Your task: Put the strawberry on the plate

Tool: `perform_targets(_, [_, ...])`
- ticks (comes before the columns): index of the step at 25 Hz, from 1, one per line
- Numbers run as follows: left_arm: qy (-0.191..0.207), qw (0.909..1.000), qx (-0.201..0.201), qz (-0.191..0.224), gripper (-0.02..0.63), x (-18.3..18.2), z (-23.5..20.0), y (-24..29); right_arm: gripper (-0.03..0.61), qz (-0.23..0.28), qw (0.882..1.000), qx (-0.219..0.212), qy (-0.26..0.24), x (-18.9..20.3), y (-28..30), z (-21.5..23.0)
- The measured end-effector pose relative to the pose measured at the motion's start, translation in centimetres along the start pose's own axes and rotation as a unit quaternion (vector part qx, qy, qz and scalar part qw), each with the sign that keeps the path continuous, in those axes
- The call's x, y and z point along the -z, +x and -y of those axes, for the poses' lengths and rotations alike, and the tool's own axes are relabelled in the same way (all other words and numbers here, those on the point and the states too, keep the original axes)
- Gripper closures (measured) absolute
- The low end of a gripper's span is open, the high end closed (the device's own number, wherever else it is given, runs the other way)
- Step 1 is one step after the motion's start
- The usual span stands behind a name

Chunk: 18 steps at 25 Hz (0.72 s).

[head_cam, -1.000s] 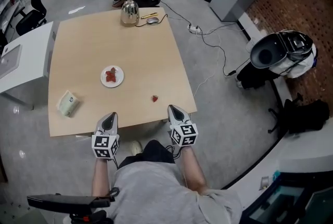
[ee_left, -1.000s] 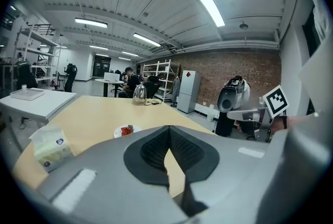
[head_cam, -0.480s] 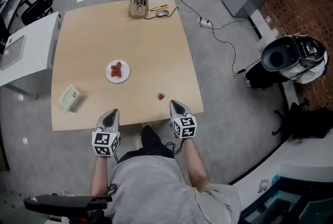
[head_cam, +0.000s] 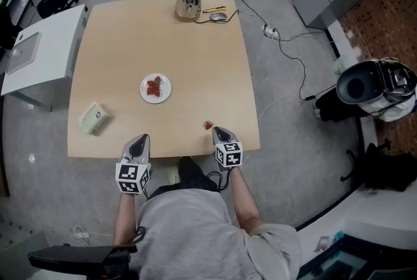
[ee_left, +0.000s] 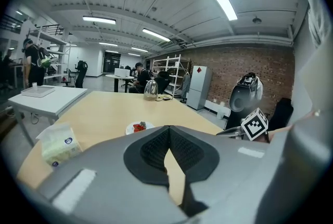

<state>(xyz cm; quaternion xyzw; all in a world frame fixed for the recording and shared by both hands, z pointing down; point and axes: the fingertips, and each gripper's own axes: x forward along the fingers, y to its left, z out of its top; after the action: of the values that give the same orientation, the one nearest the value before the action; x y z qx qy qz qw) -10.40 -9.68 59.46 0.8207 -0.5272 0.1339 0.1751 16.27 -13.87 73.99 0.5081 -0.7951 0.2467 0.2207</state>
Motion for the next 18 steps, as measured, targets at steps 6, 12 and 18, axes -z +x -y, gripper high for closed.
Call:
perform_targets(6, [-0.007, 0.9998, -0.017, -0.007, 0.594, 0.1, -1.1, 0.3, 0.513, -0.038, 0.999, -0.014, 0.001, 1.4, 2.5, 0.2])
perform_targets(12, [-0.014, 0.9994, -0.024, -0.018, 0.594, 0.5, -1.7, 1.1, 0.433, -0.076, 0.997, -0.028, 0.004, 2.6, 4.5, 0.4])
perform_targets(18, [-0.015, 0.9992, -0.028, -0.022, 0.594, 0.5, -1.7, 1.8, 0.384, -0.097, 0.995, -0.034, 0.004, 3.3, 5.5, 0.7])
